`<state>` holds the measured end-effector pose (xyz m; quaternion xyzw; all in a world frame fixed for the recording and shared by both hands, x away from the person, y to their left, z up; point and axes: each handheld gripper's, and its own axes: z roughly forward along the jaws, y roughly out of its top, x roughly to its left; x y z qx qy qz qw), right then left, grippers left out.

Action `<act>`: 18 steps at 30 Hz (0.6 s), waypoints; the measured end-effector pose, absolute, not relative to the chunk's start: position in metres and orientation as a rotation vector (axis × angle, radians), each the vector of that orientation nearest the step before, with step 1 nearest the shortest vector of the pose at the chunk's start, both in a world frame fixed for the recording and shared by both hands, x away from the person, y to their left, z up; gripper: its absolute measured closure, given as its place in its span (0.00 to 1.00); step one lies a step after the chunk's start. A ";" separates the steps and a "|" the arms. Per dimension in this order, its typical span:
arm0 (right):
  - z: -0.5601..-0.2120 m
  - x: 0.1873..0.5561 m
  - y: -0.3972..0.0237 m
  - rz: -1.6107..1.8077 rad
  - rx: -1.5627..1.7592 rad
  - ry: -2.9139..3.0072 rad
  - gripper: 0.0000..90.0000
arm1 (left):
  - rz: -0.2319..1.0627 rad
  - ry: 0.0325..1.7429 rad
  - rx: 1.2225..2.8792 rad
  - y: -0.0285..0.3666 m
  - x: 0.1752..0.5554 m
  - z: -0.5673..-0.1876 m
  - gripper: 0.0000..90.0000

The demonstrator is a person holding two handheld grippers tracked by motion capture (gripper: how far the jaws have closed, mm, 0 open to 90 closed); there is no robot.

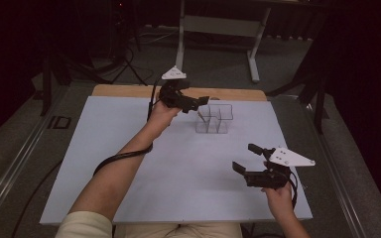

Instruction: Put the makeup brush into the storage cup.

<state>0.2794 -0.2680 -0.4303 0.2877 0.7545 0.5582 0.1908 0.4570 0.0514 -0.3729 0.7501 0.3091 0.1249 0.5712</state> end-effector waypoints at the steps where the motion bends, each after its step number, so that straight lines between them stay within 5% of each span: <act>1: -0.430 0.279 -0.268 1.572 0.810 2.119 0.15 | 0.303 0.725 1.748 0.052 0.456 -0.373 0.02; 18: -0.430 0.279 -0.267 1.564 0.811 2.116 0.15 | 0.363 0.694 1.734 0.060 0.443 -0.367 0.02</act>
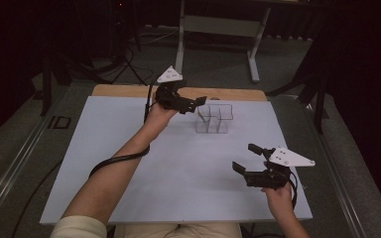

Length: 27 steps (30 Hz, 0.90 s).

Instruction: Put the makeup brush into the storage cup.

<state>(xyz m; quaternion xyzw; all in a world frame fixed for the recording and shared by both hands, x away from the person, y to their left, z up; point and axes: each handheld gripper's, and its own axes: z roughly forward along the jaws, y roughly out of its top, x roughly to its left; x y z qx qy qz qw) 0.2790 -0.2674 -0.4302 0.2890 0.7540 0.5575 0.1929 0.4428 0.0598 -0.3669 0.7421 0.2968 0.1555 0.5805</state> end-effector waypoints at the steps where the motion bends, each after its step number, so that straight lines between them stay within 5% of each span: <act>1: -0.430 0.279 -0.267 1.562 0.811 2.118 0.15 | 0.356 0.698 1.735 0.060 0.441 -0.366 0.02; 27: -0.430 0.279 -0.266 1.560 0.806 2.125 0.15 | 0.324 0.627 1.736 0.086 0.397 -0.356 0.02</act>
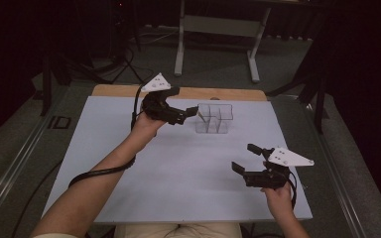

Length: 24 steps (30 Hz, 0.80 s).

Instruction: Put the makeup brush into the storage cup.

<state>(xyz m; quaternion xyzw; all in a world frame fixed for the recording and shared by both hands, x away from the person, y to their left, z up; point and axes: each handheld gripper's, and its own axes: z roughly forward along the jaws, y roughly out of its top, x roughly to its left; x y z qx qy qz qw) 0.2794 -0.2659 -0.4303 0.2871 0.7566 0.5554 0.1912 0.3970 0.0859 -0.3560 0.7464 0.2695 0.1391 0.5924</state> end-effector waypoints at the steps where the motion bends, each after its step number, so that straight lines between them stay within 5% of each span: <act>1: -0.430 0.279 -0.266 1.560 0.806 2.125 0.15 | 0.324 0.627 1.736 0.086 0.397 -0.356 0.02; 24: -0.431 0.280 -0.265 1.558 0.809 2.130 0.15 | 0.322 0.588 1.740 0.118 0.355 -0.367 0.02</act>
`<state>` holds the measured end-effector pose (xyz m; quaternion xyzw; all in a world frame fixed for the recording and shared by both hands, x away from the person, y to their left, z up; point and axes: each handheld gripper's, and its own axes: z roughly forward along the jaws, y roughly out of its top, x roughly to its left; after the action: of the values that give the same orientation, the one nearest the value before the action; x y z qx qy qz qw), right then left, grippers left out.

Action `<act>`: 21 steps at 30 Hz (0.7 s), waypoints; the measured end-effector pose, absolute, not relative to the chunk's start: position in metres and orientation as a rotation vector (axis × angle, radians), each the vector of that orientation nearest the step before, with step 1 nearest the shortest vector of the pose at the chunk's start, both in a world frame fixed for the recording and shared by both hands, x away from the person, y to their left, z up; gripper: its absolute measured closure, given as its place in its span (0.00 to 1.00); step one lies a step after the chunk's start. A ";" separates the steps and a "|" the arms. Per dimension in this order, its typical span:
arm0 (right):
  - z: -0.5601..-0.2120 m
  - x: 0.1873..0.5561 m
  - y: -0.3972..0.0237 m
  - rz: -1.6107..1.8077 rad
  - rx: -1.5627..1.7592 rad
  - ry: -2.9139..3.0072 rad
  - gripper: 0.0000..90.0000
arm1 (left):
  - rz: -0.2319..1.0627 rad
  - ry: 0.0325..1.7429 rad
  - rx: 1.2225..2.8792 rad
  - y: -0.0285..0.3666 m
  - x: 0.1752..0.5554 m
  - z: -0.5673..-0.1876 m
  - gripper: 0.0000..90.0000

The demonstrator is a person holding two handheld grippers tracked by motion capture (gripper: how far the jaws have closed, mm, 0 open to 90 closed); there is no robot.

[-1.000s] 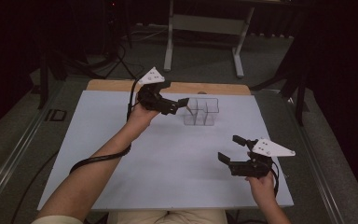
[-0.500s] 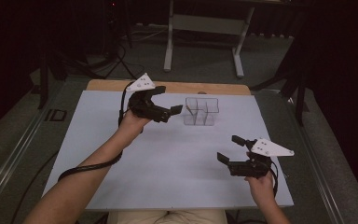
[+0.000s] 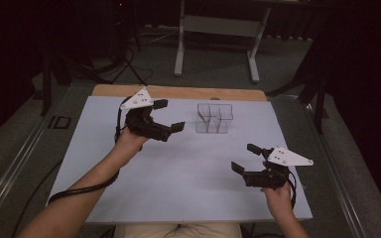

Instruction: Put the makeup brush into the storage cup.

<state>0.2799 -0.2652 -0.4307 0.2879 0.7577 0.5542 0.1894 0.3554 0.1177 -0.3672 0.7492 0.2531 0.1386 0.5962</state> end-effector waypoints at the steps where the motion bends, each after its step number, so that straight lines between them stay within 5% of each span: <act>1: -0.431 0.280 -0.265 1.558 0.809 2.130 0.15 | 0.322 0.588 1.740 0.118 0.355 -0.367 0.02; 21: -0.430 0.280 -0.264 1.553 0.801 2.131 0.15 | 0.312 0.550 1.734 0.130 0.319 -0.380 0.02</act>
<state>0.2796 -0.2636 -0.4302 0.2854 0.7590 0.5529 0.1916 0.3194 0.1304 -0.3799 0.7492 0.2375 0.1348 0.6034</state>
